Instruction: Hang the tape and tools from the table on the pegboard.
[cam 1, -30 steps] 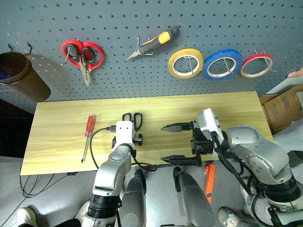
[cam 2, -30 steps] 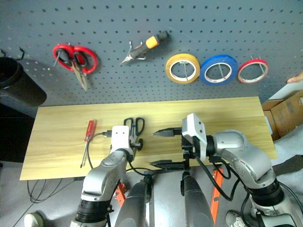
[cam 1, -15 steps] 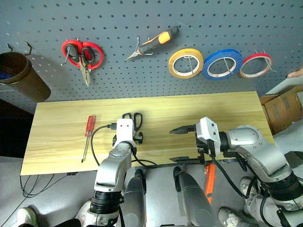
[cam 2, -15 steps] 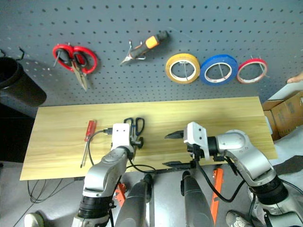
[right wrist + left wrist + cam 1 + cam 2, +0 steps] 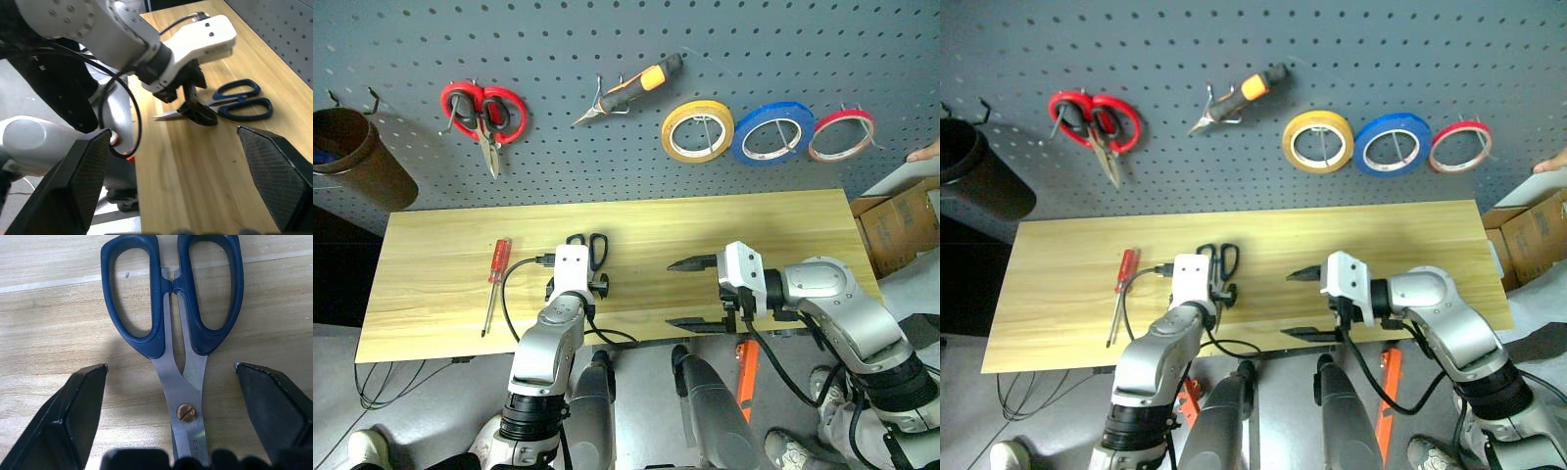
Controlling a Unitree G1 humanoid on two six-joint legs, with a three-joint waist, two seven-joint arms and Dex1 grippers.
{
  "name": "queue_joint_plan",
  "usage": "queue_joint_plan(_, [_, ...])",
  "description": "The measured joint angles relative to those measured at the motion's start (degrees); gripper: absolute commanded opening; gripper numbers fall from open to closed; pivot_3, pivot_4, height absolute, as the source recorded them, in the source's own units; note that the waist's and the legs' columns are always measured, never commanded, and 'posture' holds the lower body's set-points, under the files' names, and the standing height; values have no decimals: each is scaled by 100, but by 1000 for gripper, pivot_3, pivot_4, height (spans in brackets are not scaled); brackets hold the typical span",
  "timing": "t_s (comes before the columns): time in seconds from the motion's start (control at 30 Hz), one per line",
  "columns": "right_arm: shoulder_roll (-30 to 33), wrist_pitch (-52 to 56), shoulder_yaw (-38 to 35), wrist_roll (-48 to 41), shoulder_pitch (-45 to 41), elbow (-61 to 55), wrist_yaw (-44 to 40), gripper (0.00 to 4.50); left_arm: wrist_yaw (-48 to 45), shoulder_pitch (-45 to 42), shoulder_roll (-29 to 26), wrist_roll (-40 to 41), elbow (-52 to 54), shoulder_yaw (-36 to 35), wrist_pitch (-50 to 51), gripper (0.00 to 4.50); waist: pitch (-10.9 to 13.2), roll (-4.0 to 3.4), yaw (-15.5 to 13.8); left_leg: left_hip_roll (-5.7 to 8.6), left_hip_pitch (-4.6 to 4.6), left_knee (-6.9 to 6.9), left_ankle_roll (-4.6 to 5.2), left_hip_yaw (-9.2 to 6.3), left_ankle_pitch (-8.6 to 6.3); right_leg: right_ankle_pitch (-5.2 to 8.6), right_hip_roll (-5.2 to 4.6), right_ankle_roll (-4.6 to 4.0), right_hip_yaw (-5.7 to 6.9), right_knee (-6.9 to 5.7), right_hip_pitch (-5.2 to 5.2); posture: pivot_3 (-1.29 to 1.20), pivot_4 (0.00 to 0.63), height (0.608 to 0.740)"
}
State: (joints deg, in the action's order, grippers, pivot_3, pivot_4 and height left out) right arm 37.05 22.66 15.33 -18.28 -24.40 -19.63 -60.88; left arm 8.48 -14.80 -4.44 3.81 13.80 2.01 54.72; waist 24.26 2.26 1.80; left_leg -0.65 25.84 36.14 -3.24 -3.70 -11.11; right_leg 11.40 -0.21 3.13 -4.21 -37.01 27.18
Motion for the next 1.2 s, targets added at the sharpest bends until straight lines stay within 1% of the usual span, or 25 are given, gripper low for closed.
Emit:
queue_joint_plan(0.17, [-121,-240,-1,184,-114,206,22,4479,-29,-7,4,-77,2,-2,6,4500,0,0,-1,0,0,-1,0,0,0,0,0,0,0,1,0,-11,494,740])
queue_joint_plan(0.2, [-144,-263,-1,188,-114,219,24,4500,-30,-10,3,-97,2,1,2,4118,1,0,-2,0,0,-1,0,-1,0,0,0,0,1,1,0,-11,494,740])
queue_joint_plan(0.23, [-159,-271,-1,188,-116,232,30,4500,-30,-14,3,-118,2,4,-9,3926,1,1,-2,0,0,-1,0,-1,0,0,0,0,0,1,0,-11,494,740])
queue_joint_plan(0.27, [-166,-271,-1,188,-116,245,41,4500,-29,-17,-1,-140,2,4,-14,3641,2,1,0,0,0,-1,0,0,0,0,0,0,0,1,0,-14,493,740])
queue_joint_plan(0.43, [-173,-271,-4,187,-116,265,73,4500,-31,-20,-37,-229,-10,-14,-21,1847,8,1,5,-1,0,-2,0,-1,0,0,0,0,0,1,0,-14,493,740])
queue_joint_plan(0.53, [-173,-271,-4,186,-117,292,85,4500,-32,-21,-37,-247,-14,-18,-30,849,11,1,4,-1,0,-1,0,0,0,0,0,0,0,1,0,-13,494,740])
queue_joint_plan(0.6, [-172,-271,-4,184,-118,294,85,4500,-29,-40,-32,-260,-5,-20,-47,551,11,1,0,-1,0,-1,-1,-1,0,0,0,0,0,0,0,-13,494,740])
queue_joint_plan(0.93, [-188,-271,-4,180,-167,364,46,4500,-23,-41,35,-360,10,-33,-45,520,11,1,1,0,-1,-1,-1,0,0,0,0,0,0,0,0,-2,490,740])
queue_joint_plan(1.2, [-215,-318,-4,184,-215,467,3,4500,-37,-38,212,-362,16,-169,-65,520,11,1,0,0,0,-2,-1,0,0,0,0,1,0,2,0,-10,486,740])
